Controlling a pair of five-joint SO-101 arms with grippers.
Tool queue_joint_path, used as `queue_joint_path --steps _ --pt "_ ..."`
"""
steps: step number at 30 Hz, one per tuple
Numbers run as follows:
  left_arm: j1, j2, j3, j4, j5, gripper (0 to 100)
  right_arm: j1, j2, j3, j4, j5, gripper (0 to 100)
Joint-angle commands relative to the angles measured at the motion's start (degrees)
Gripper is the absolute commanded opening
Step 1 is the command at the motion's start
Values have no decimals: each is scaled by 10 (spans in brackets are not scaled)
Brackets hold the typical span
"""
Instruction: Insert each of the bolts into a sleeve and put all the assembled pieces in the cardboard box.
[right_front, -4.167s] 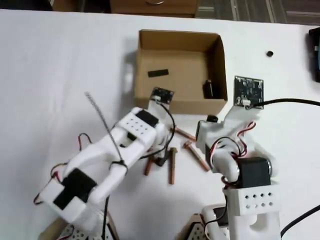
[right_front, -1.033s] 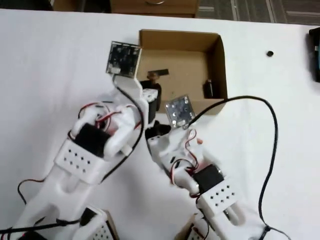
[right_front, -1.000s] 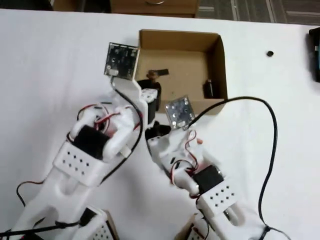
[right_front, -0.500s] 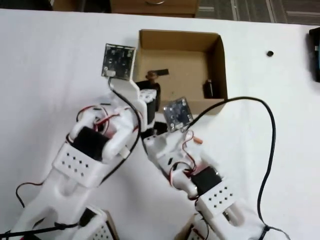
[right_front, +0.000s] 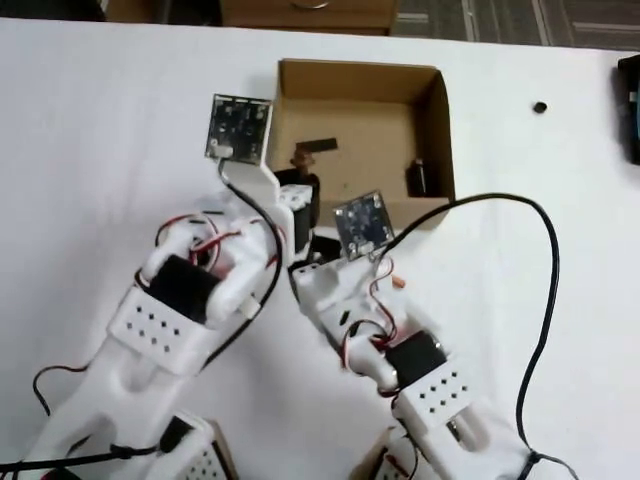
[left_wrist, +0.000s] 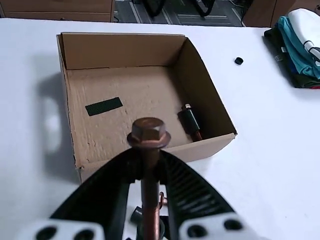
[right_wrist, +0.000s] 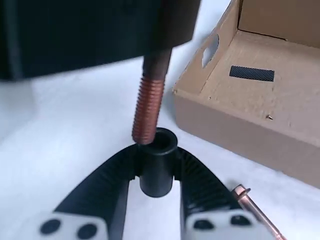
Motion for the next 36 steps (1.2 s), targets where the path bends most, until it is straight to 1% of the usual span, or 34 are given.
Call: queue_joint_path --steps 1,21,27,36 --pt "7 -20 -4 -14 3 20 6 -14 -3 -11 -4 20" --pt "7 -18 21 -18 4 20 2 -15 -7 -13 -3 20" --pt "7 -17 21 -18 4 21 -28 -15 -10 -12 -4 20" --pt "4 -19 30 -16 4 21 -12 -15 -11 -14 -3 20"
